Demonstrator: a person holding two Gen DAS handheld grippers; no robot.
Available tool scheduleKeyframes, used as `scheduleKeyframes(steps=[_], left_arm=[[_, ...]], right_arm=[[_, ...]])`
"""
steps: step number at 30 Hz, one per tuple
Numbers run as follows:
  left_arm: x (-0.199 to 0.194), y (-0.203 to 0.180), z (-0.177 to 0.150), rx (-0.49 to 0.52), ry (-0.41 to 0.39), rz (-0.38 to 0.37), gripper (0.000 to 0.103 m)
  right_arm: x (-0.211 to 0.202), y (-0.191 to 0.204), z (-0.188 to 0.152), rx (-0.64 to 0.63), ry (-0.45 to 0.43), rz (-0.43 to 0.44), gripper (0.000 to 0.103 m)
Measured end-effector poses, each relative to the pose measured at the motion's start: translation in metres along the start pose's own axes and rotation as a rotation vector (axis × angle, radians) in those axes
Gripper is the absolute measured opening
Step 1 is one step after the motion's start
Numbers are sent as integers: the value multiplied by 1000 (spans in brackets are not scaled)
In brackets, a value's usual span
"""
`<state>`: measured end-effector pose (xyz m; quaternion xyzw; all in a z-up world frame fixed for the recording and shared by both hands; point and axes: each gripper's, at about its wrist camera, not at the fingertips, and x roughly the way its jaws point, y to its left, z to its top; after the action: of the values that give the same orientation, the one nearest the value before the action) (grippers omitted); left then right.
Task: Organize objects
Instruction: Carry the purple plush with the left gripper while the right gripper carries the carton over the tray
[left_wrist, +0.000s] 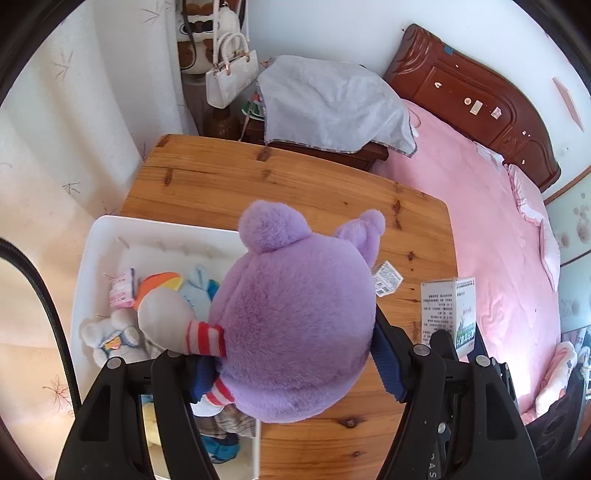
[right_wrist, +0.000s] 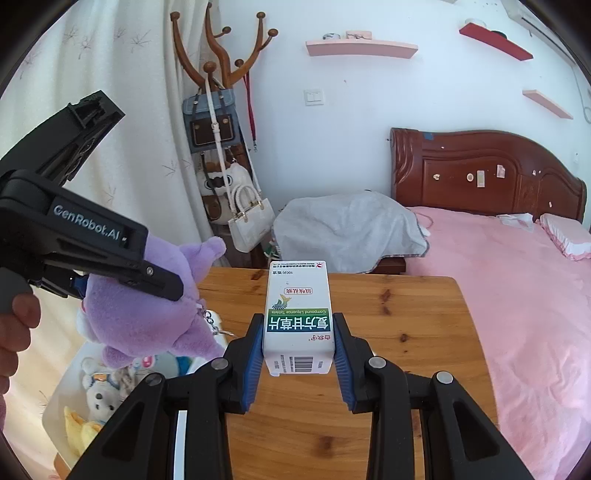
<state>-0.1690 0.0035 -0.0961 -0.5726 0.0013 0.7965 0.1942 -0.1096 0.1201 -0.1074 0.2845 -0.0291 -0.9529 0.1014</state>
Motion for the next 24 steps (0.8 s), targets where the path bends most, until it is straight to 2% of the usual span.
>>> scheduleKeyframes(steps=[12,24], left_arm=[[-7,46,-1,-16,-14,52,73],[-5,90,-5,-64,-23,108,73]], right_arm=[[-1,45,-6,-14,5,37,35],[12,74,-16,-21,51,101,35]])
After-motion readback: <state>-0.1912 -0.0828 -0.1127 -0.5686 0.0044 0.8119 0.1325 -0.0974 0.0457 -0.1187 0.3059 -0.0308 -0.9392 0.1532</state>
